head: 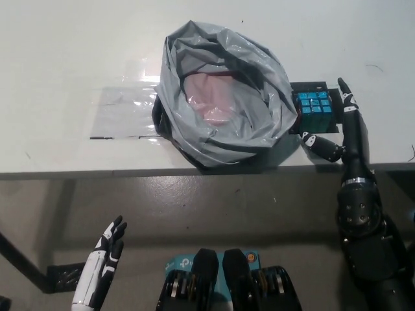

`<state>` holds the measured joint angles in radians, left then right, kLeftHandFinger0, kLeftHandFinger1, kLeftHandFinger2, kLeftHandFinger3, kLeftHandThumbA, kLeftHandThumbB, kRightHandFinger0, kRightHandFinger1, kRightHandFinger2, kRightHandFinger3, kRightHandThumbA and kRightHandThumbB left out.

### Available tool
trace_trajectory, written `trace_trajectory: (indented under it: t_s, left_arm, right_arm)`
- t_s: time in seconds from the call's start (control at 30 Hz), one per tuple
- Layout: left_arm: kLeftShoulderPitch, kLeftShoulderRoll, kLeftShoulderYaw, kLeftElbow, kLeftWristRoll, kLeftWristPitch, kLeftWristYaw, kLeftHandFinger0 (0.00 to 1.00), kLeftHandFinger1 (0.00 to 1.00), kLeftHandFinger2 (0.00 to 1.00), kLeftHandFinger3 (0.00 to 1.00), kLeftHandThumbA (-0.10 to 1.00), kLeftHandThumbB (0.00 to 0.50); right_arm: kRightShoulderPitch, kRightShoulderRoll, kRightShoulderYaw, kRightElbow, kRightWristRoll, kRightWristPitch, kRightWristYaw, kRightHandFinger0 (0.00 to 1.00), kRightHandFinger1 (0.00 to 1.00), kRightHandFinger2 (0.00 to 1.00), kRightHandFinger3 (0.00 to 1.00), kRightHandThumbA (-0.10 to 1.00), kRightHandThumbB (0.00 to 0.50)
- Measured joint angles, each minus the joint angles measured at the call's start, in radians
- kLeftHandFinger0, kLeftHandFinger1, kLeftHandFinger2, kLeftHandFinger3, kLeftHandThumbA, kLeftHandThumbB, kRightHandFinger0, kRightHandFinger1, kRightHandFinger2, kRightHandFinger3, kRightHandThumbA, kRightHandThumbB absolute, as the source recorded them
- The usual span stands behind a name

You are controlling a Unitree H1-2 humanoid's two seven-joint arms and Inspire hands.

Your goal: Use the right hand to pick up a rubix's cube and place it into a plastic bag and lift the bag

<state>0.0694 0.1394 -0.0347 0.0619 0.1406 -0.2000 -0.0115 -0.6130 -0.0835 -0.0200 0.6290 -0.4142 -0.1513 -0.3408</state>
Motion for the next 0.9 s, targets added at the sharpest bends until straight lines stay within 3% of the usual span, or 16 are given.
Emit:
trace_trajectory:
  t_s: [0.9]
  left_arm:
    - [0.000, 0.000, -0.002, -0.005, 0.010, -0.009, 0.000, 1.00, 1.00, 1.00, 1.00, 1.00, 0.203]
  right_arm:
    - [-0.169, 0.006, 0.007, 0.260, 0.056, 0.011, -0.022, 1.00, 1.00, 1.00, 1.00, 0.87, 0.447]
